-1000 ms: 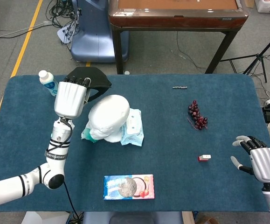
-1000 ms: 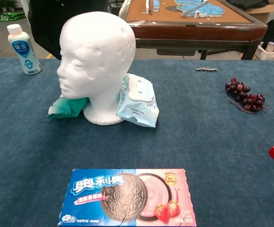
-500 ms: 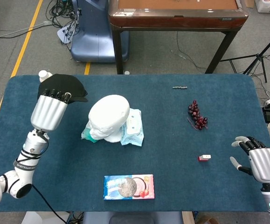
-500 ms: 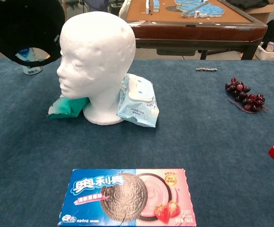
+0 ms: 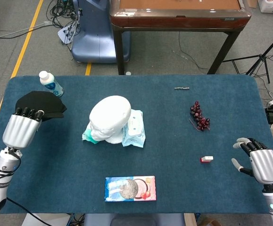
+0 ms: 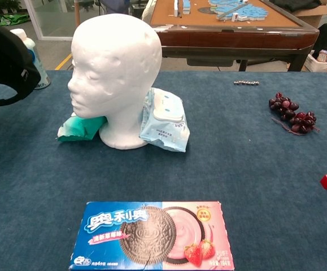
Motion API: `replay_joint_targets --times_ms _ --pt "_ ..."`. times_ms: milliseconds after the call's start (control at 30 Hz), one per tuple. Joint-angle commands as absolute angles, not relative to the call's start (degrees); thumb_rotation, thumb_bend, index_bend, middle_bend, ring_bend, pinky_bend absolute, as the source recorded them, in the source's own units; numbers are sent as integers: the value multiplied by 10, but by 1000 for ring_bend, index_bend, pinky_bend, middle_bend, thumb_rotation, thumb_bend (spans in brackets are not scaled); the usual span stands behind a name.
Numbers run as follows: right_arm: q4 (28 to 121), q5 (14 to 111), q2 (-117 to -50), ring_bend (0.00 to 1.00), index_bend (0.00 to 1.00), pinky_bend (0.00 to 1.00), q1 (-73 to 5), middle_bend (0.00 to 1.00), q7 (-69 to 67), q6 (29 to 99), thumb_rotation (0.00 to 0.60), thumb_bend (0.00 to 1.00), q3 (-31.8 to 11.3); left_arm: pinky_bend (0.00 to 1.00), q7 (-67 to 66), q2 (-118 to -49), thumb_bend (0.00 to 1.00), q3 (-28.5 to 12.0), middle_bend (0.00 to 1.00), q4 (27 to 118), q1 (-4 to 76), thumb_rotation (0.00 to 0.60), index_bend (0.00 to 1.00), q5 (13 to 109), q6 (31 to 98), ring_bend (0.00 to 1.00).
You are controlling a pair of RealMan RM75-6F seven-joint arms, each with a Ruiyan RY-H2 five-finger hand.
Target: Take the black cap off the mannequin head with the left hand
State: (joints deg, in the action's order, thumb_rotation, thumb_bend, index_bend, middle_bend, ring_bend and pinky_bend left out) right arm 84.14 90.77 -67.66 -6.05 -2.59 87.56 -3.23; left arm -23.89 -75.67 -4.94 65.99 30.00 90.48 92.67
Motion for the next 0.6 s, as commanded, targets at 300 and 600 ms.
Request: replay_joint_targets --times_ms 300,600 --pt "842 907 -678 276 416 411 -60 325 -22 875 600 267 -32 690 -239 -829 681 -5 651 606 203 600 587 877 921 561" --pt "841 908 -678 276 416 411 -60 325 -23 876 600 267 -32 688 -472 -749 288 16 552 886 152 600 124 752 832 496"
